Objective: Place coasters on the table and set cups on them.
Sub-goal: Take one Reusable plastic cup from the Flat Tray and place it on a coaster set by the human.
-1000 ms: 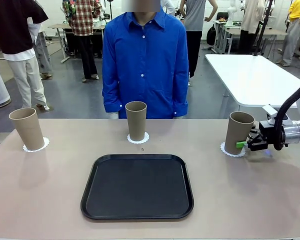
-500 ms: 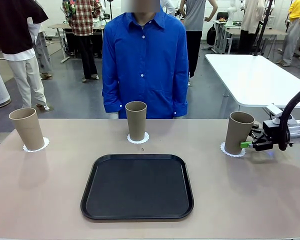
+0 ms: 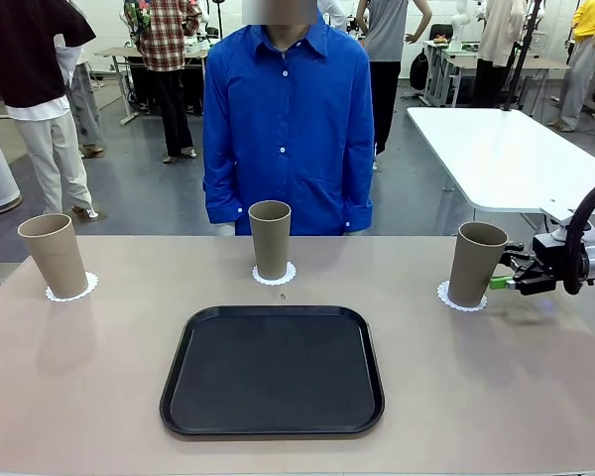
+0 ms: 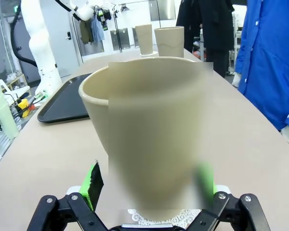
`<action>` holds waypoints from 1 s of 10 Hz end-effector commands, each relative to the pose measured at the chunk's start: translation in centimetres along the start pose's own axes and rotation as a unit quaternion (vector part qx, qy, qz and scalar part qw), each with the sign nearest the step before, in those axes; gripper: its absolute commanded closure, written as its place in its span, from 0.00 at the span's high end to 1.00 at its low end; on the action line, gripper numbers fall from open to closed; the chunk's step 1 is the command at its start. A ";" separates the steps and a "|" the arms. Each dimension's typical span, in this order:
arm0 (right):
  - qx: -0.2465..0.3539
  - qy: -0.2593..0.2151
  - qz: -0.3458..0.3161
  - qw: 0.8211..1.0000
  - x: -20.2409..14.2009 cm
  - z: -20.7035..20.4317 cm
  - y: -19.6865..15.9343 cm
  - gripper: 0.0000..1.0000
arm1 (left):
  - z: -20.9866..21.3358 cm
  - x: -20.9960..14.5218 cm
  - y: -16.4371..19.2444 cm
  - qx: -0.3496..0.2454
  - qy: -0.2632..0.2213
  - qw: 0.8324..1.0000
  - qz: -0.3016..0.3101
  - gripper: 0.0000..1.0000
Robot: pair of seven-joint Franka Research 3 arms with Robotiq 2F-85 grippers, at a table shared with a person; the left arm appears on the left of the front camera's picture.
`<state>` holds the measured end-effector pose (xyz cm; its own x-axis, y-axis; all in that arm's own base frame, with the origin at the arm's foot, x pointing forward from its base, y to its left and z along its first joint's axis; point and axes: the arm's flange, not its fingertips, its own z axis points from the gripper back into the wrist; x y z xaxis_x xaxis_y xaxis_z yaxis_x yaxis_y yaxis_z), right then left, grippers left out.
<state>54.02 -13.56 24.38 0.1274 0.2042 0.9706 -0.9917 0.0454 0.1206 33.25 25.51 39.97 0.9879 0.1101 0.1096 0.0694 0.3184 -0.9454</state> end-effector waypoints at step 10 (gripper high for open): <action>-0.199 0.219 -0.171 0.940 10.2 1.0 10.6 1.00 | 0.1 0.0 -0.2 -0.004 -0.005 1.000 0.000 1.00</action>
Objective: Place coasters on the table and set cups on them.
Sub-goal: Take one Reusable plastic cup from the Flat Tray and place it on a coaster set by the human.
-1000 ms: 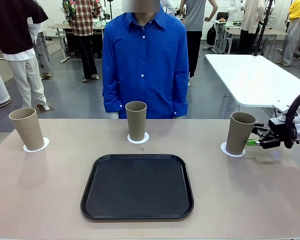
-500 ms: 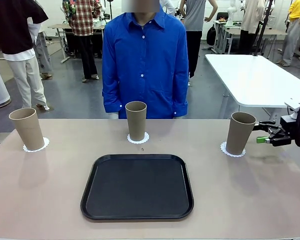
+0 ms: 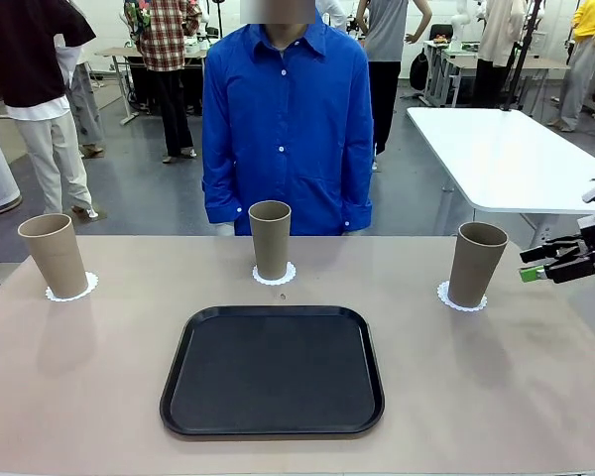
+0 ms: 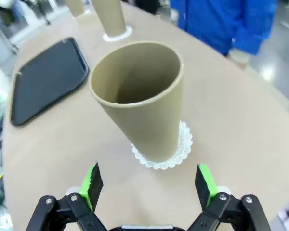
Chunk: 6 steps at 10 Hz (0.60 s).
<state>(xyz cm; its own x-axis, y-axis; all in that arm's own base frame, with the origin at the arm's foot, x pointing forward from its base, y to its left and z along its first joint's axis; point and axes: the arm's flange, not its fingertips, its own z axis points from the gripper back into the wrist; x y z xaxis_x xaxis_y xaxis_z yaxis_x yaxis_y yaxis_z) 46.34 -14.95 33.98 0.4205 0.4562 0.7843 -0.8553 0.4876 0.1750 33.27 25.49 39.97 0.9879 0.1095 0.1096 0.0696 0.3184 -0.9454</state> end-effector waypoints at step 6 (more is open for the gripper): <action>-0.159 0.253 -0.055 0.953 12.9 -0.1 16.7 1.00 | 0.2 0.0 -0.2 -0.004 -0.006 1.000 0.000 1.00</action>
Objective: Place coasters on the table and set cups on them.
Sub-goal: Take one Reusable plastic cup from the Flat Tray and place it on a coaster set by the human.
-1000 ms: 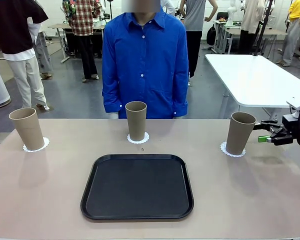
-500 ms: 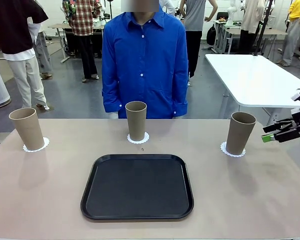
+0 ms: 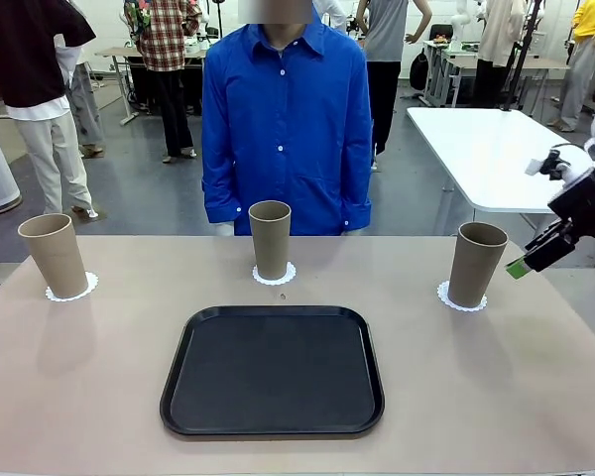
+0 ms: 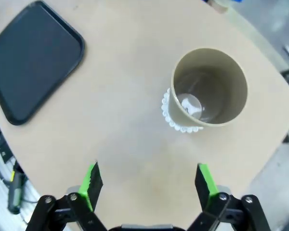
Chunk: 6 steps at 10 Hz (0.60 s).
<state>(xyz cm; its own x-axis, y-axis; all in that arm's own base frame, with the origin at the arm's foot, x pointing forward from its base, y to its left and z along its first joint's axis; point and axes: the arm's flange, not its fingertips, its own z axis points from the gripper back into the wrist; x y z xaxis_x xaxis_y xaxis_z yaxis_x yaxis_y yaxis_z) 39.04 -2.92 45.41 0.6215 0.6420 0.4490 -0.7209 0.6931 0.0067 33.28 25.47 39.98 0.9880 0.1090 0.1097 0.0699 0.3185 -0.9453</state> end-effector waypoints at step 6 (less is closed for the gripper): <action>-0.033 0.141 -0.065 0.987 6.4 5.3 6.0 1.00 | 0.2 -0.1 -0.2 -0.004 -0.006 1.000 0.000 1.00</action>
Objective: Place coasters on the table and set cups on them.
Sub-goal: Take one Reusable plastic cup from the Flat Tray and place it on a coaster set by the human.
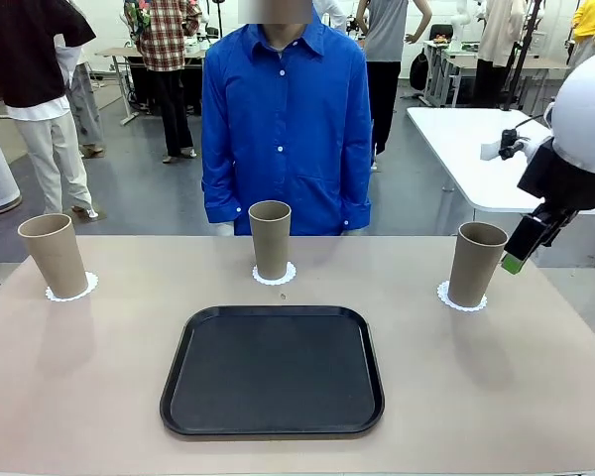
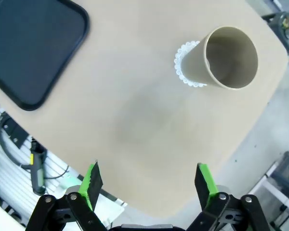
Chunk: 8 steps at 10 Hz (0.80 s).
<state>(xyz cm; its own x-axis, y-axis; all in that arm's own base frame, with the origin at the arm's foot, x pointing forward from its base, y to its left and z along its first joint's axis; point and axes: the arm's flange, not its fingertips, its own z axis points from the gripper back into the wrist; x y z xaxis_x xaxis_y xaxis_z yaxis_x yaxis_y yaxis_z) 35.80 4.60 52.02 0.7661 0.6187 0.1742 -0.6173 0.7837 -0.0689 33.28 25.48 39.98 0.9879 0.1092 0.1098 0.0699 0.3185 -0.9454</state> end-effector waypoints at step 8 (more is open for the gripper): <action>-0.013 -0.005 0.004 1.000 -0.2 -0.9 0.3 1.00 | 0.2 -0.1 -0.2 -0.004 -0.006 1.000 0.000 1.00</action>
<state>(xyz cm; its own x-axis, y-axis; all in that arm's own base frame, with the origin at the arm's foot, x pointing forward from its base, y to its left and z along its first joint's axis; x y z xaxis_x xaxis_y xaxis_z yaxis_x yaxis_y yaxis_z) 35.74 4.67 51.50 0.7482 0.6377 0.1831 -0.6372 0.7676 -0.0692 33.28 25.48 39.98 0.9879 0.1092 0.1098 0.0698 0.3185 -0.9454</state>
